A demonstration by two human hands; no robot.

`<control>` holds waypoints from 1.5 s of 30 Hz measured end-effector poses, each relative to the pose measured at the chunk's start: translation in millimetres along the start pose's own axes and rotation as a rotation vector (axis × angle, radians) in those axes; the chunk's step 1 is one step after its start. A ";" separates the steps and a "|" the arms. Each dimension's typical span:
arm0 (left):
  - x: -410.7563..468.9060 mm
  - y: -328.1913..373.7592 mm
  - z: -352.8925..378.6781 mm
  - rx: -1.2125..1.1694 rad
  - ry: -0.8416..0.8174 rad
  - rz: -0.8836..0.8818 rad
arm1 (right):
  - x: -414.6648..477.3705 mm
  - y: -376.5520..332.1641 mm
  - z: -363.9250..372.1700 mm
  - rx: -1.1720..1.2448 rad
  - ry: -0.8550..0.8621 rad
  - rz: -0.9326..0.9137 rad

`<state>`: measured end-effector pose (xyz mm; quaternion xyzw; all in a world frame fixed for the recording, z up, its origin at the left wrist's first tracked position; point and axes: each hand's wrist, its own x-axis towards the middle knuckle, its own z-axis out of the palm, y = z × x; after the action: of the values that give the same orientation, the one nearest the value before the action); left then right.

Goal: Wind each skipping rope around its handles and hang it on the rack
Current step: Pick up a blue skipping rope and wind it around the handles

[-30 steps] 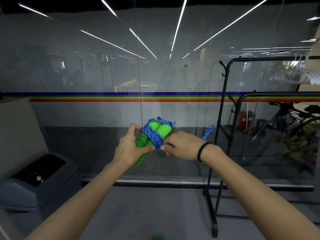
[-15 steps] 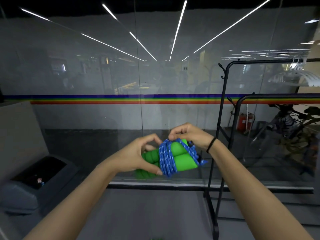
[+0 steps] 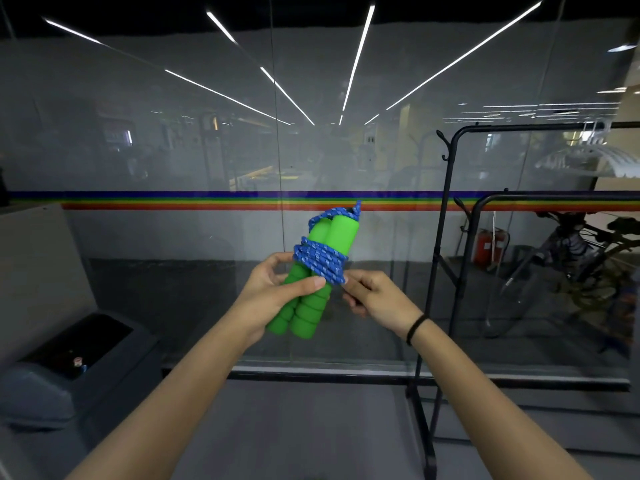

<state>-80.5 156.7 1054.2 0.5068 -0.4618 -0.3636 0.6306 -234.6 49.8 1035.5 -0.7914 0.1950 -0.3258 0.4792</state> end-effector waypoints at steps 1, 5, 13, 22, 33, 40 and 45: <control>0.7 -1.3 1.8 -0.035 0.045 -0.012 | -0.8 -0.7 0.8 -0.104 0.029 -0.028; 2.0 -6.0 8.6 -0.061 0.158 -0.032 | -3.9 -7.5 6.0 -0.488 0.158 -0.132; 10.7 -13.5 15.3 0.060 0.324 0.022 | -10.6 -14.3 17.7 -0.590 0.374 -0.157; 11.7 -20.1 10.2 0.274 0.418 0.100 | -18.0 -21.3 15.3 -0.686 0.372 -0.197; 5.7 -13.5 31.4 0.461 0.472 0.308 | -8.8 -32.3 21.4 -0.565 0.533 -0.326; -7.5 -19.4 45.5 0.342 0.401 0.318 | -12.6 -25.9 29.1 -0.464 0.692 -0.467; -21.7 -16.9 53.4 0.267 0.332 0.315 | -20.0 -29.8 26.2 -0.411 0.738 -0.536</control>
<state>-137.8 156.8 1036.3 0.5599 -0.4690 -0.1087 0.6743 -230.6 92.7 1046.7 -0.7236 0.2015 -0.6507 0.1116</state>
